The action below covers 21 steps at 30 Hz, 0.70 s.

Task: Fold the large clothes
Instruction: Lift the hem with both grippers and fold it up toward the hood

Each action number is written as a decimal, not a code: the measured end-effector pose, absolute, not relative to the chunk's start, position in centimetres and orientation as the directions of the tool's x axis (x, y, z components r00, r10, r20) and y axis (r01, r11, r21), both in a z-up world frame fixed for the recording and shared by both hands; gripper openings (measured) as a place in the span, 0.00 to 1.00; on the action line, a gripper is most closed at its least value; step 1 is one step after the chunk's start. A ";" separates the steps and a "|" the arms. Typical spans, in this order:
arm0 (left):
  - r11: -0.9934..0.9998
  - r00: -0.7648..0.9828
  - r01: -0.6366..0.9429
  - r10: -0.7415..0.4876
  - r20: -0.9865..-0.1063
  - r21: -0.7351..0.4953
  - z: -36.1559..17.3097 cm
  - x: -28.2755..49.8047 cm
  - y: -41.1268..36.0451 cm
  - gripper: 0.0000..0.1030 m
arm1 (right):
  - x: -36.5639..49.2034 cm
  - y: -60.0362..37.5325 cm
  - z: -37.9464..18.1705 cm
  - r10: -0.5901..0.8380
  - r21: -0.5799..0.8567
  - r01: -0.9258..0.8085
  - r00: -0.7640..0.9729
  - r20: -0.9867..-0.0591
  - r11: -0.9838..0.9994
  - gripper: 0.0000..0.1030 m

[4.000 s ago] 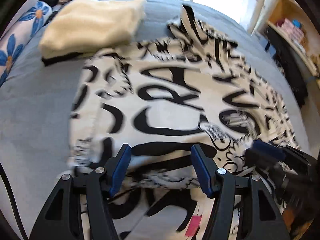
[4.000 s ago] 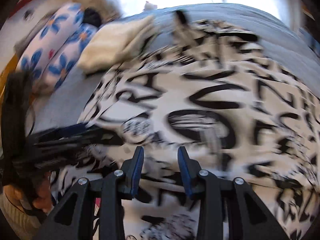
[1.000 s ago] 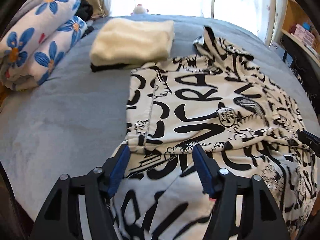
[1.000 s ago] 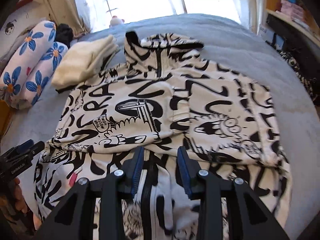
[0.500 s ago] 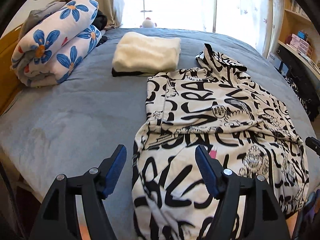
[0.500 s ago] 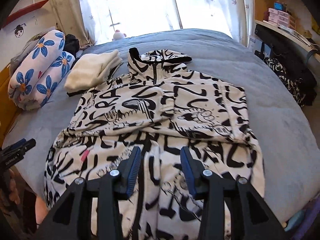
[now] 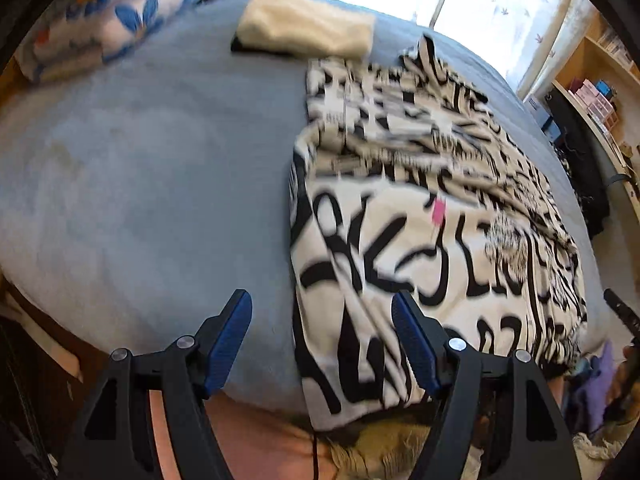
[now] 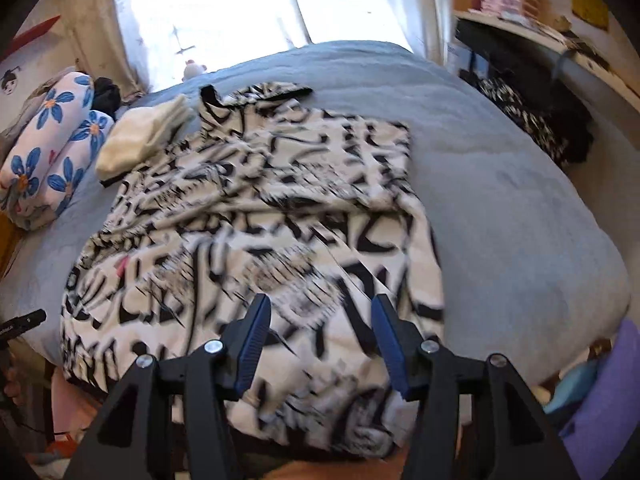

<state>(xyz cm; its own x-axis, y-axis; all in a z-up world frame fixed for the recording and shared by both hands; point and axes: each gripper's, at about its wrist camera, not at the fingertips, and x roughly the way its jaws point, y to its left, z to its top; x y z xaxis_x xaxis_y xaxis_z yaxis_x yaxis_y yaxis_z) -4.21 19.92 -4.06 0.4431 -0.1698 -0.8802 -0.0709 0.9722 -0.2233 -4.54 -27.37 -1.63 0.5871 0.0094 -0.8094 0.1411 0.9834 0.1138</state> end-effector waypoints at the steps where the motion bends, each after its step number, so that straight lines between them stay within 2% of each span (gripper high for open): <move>1: 0.970 0.425 -0.065 -0.187 -0.886 -0.236 -4.9 -4.4 19.8 0.69 | -5.0 -27.9 -2.1 0.005 0.112 0.150 0.578 -0.816 0.982 0.51; 8: 0.976 0.343 -0.023 -0.197 -0.918 -0.218 -9.3 -4.3 17.2 0.69 | -8.0 -31.9 -5.4 0.037 0.174 0.219 0.516 -0.856 0.960 0.51; 14: 0.968 0.352 -0.029 -0.222 -0.909 -0.248 -9.7 -4.2 17.9 0.70 | -9.1 -33.8 -8.2 0.088 0.240 0.279 0.465 -0.881 0.930 0.51; 21: 0.960 0.363 -0.050 -0.238 -0.901 -0.274 -9.5 -4.1 18.6 0.70 | -7.9 -33.1 -10.3 0.167 0.299 0.256 0.435 -0.885 0.919 0.51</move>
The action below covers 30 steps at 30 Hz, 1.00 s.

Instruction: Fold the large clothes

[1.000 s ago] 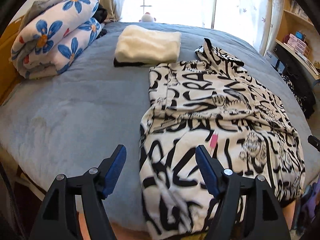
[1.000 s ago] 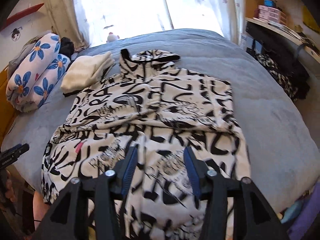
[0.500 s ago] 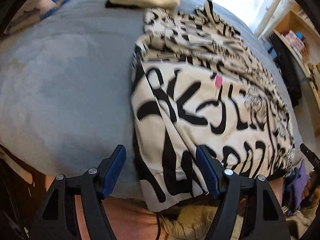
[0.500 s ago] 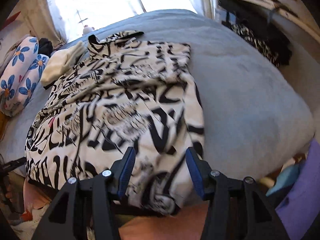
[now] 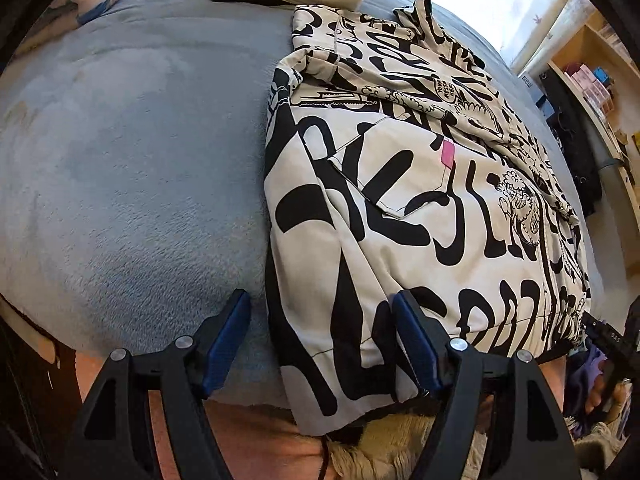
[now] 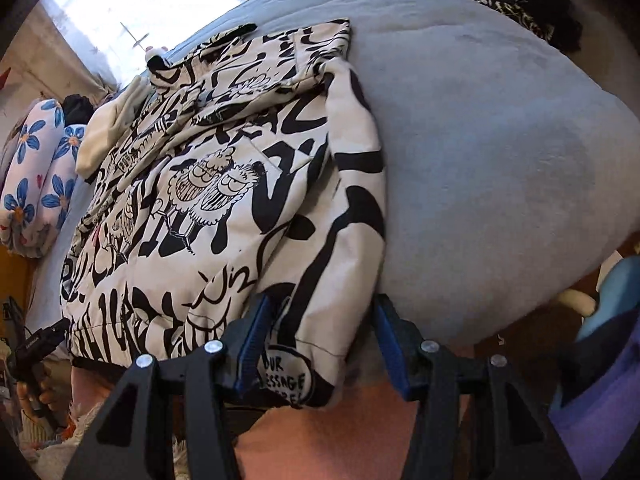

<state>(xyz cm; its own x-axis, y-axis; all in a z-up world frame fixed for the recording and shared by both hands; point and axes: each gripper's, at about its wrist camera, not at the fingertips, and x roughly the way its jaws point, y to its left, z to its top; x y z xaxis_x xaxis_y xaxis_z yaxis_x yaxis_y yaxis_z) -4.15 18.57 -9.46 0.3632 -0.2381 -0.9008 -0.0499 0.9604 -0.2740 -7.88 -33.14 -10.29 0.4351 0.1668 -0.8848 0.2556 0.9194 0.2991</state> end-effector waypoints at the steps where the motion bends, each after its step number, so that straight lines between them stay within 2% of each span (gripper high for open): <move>1: 0.960 0.366 -0.051 -0.239 -0.899 -0.276 -9.4 -4.2 18.6 0.70 | -7.7 -33.1 -10.4 0.173 0.303 0.250 0.433 -0.884 0.920 0.51; 5: 0.960 0.367 -0.056 -0.234 -0.900 -0.273 -9.3 -4.3 18.6 0.70 | -7.4 -33.0 -10.9 0.206 0.325 0.222 0.433 -0.877 0.919 0.47; 7: 0.959 0.368 -0.060 -0.237 -0.899 -0.278 -9.2 -4.4 18.7 0.70 | -7.5 -33.0 -10.8 0.249 0.363 0.197 0.439 -0.863 0.911 0.36; 14: 0.954 0.355 -0.057 -0.256 -0.899 -0.294 -9.6 -4.3 18.9 0.70 | -7.3 -33.6 -11.7 0.308 0.416 0.177 0.435 -0.846 0.892 0.37; 17: 0.955 0.338 -0.042 -0.262 -0.904 -0.292 -10.1 -4.0 18.6 0.76 | -7.1 -33.5 -12.2 0.311 0.413 0.171 0.427 -0.849 0.895 0.38; 20: 0.960 0.326 -0.022 -0.259 -0.909 -0.281 -10.4 -3.7 17.9 0.77 | -6.9 -33.2 -12.3 0.297 0.389 0.152 0.421 -0.857 0.908 0.35; 21: 0.960 0.321 -0.013 -0.262 -0.910 -0.281 -10.4 -3.6 17.6 0.74 | -6.8 -33.0 -12.2 0.295 0.384 0.144 0.419 -0.858 0.912 0.31; 22: 0.960 0.319 0.005 -0.267 -0.909 -0.280 -10.3 -3.5 17.3 0.59 | -6.7 -32.9 -12.0 0.299 0.383 0.134 0.417 -0.858 0.914 0.25; 23: 0.959 0.316 0.020 -0.276 -0.908 -0.284 -10.1 -3.4 17.0 0.41 | -6.6 -32.7 -11.9 0.294 0.375 0.128 0.415 -0.861 0.918 0.24; 24: 0.956 0.312 0.031 -0.287 -0.906 -0.292 -10.0 -3.3 16.7 0.32 | -6.5 -32.5 -11.5 0.282 0.359 0.121 0.413 -0.866 0.925 0.19; 25: 0.953 0.313 0.037 -0.297 -0.902 -0.301 -9.7 -3.2 16.5 0.19 | -6.5 -32.3 -11.3 0.276 0.351 0.117 0.414 -0.867 0.929 0.15; 26: 0.947 0.313 0.043 -0.316 -0.896 -0.319 -9.3 -3.0 16.2 0.11 | -6.3 -32.2 -10.6 0.269 0.342 0.110 0.420 -0.867 0.933 0.13; 30: 0.916 0.324 0.045 -0.391 -0.861 -0.399 -7.7 -2.2 16.0 0.07 | -5.6 -32.6 -8.0 0.300 0.375 0.079 0.462 -0.835 0.923 0.08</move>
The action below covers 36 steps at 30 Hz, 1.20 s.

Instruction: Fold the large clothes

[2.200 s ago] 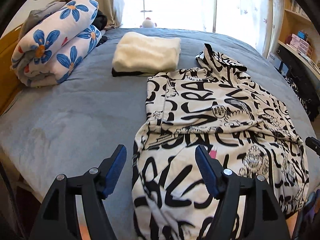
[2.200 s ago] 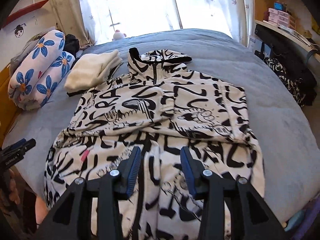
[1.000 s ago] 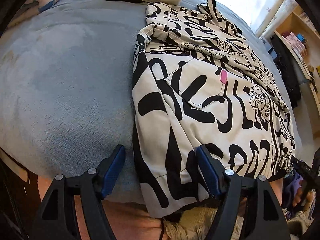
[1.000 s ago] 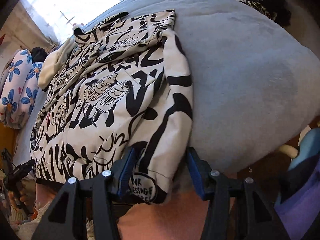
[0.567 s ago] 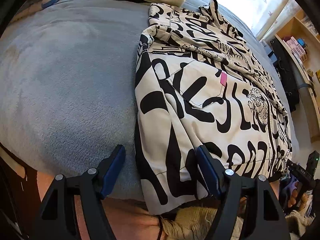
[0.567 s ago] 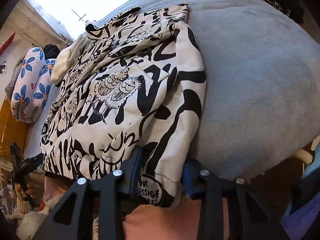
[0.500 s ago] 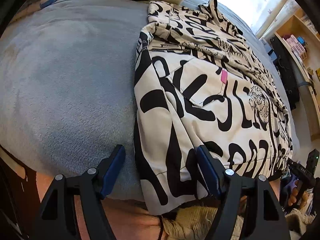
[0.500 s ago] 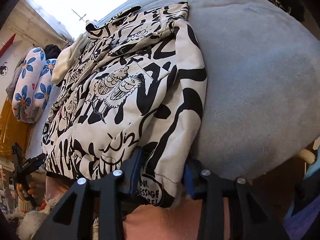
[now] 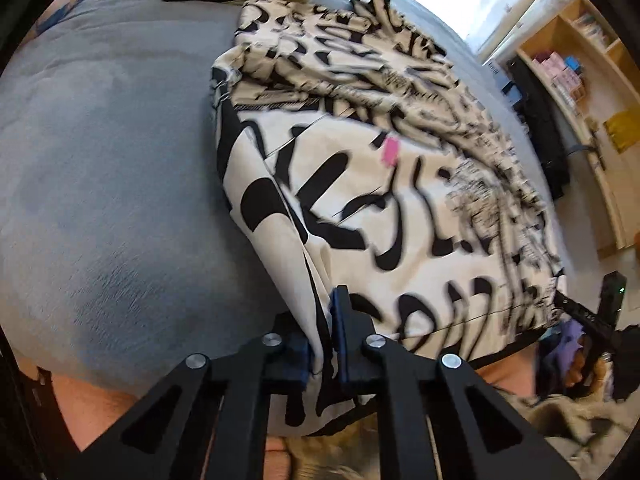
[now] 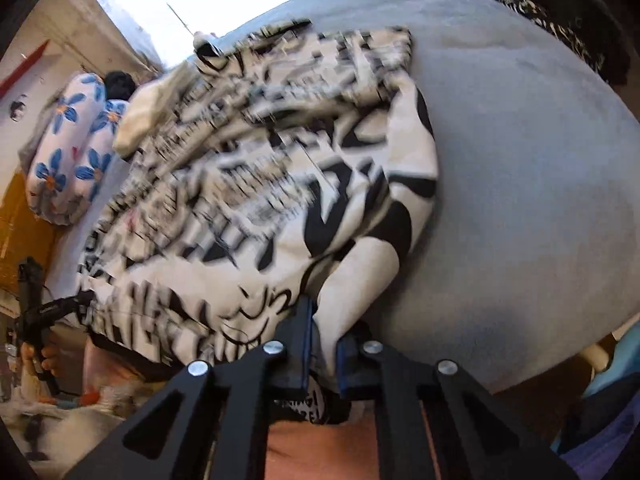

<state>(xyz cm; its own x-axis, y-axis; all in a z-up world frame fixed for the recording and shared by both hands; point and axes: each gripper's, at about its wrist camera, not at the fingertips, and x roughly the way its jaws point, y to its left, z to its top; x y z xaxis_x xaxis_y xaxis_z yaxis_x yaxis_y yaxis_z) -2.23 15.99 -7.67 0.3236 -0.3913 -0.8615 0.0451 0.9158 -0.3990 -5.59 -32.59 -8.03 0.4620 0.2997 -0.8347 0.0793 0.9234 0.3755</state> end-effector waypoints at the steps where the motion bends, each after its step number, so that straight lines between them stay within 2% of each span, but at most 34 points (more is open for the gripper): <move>1: 0.899 0.336 0.045 -0.424 -0.841 -0.435 -7.0 -2.0 16.1 0.06 | -5.4 -32.8 -7.1 0.312 0.389 0.068 0.479 -0.820 0.919 0.08; 4: 0.841 0.388 0.033 -0.508 -0.769 -0.540 -4.5 -0.9 16.5 0.05 | -3.9 -33.1 -3.7 0.347 0.428 0.022 0.547 -0.762 0.904 0.08; 8: 0.785 0.472 0.032 -0.557 -0.683 -0.618 -0.8 1.4 16.8 0.05 | -0.7 -33.3 0.3 0.367 0.460 -0.014 0.623 -0.690 0.888 0.08; 13: 0.749 0.570 -0.004 -0.543 -0.617 -0.663 2.9 7.8 17.8 0.05 | 6.5 -34.7 4.0 0.367 0.506 -0.003 0.692 -0.621 0.862 0.08; 18: 0.738 0.610 -0.074 -0.498 -0.616 -0.671 3.1 16.3 18.9 0.07 | 14.2 -36.4 4.9 0.333 0.542 0.066 0.726 -0.602 0.838 0.09; 19: 0.738 0.605 -0.088 -0.494 -0.624 -0.669 2.9 17.9 19.1 0.12 | 16.3 -36.8 4.5 0.320 0.541 0.090 0.720 -0.615 0.836 0.13; 21: 0.731 0.586 -0.118 -0.495 -0.642 -0.672 1.9 21.5 19.0 0.32 | 18.9 -37.0 3.4 0.307 0.544 0.134 0.705 -0.640 0.828 0.21; 22: 0.722 0.581 -0.122 -0.505 -0.639 -0.681 1.5 22.7 18.9 0.61 | 20.4 -37.3 2.5 0.299 0.547 0.159 0.698 -0.651 0.822 0.29; 23: 0.704 0.586 -0.135 -0.510 -0.629 -0.697 0.9 24.0 19.1 0.83 | 21.5 -37.5 1.9 0.287 0.542 0.176 0.694 -0.661 0.822 0.34; 24: 0.690 0.601 -0.157 -0.501 -0.623 -0.706 0.4 25.1 19.2 0.87 | 22.1 -37.7 1.3 0.274 0.536 0.191 0.693 -0.667 0.823 0.42; 25: 0.683 0.611 -0.170 -0.492 -0.620 -0.710 0.1 25.7 19.3 0.87 | 22.4 -37.8 0.9 0.266 0.532 0.197 0.694 -0.669 0.824 0.44; 29: 0.730 0.574 -0.203 -0.451 -0.684 -0.652 -2.0 29.0 18.8 0.87 | 24.5 -38.3 -2.4 0.211 0.461 0.237 0.654 -0.726 0.855 0.45; 32: 0.836 0.524 -0.186 -0.361 -0.772 -0.517 -3.9 31.1 17.4 0.87 | 25.9 -38.3 -4.8 0.184 0.399 0.248 0.598 -0.780 0.883 0.45; 36: 0.920 0.479 -0.141 -0.261 -0.838 -0.367 -6.2 33.3 16.0 0.87 | 28.0 -38.2 -7.3 0.146 0.321 0.247 0.539 -0.830 0.914 0.45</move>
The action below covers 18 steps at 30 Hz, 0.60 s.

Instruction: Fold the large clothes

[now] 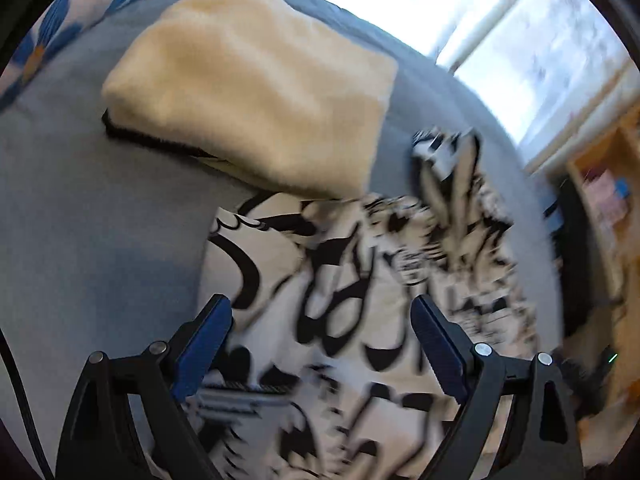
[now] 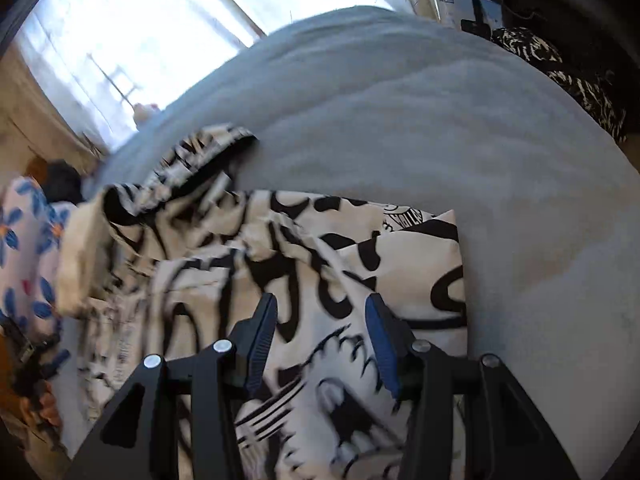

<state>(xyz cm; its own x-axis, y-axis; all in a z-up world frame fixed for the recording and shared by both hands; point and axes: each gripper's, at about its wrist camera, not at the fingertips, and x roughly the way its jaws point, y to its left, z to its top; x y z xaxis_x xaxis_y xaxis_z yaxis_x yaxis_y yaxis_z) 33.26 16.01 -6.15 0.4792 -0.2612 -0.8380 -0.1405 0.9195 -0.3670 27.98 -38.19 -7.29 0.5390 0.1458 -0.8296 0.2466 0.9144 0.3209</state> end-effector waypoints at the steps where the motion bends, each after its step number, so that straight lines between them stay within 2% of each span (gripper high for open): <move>1: 0.935 0.467 -0.128 -0.239 -0.851 -0.332 -6.8 33.9 15.7 0.87 | 28.6 -38.0 -7.8 0.142 0.306 0.239 0.526 -0.839 0.922 0.45; 6: 0.977 0.421 -0.097 -0.130 -0.898 -0.187 -9.5 36.7 15.0 0.85 | 31.8 -37.2 -10.0 0.094 0.214 0.208 0.473 -0.876 0.954 0.45; 7: 0.982 0.413 -0.087 -0.116 -0.903 -0.165 -10.0 37.2 14.9 0.81 | 32.5 -37.0 -10.6 0.085 0.196 0.201 0.457 -0.885 0.960 0.45; 14: 0.996 0.433 -0.027 -0.069 -0.899 -0.090 -11.4 38.6 13.3 0.78 | 34.2 -36.2 -12.8 0.089 0.170 0.147 0.440 -0.893 0.974 0.46; 17: 0.997 0.454 -0.002 -0.063 -0.889 -0.072 -11.0 38.5 12.1 0.77 | 33.9 -35.7 -12.7 0.054 0.126 0.131 0.454 -0.889 0.983 0.41; 18: 0.999 0.463 0.010 -0.048 -0.885 -0.049 -10.9 38.3 11.7 0.75 | 33.9 -35.5 -12.6 0.042 0.114 0.131 0.456 -0.889 0.985 0.34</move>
<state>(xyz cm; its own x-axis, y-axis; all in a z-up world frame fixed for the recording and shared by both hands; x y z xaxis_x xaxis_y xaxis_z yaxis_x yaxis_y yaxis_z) 38.27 11.67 -10.87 0.4628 -0.0480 -0.8852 0.0099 0.9988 -0.0490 33.85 -35.51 -12.65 0.4559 0.0422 -0.8890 0.1305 0.9849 0.1137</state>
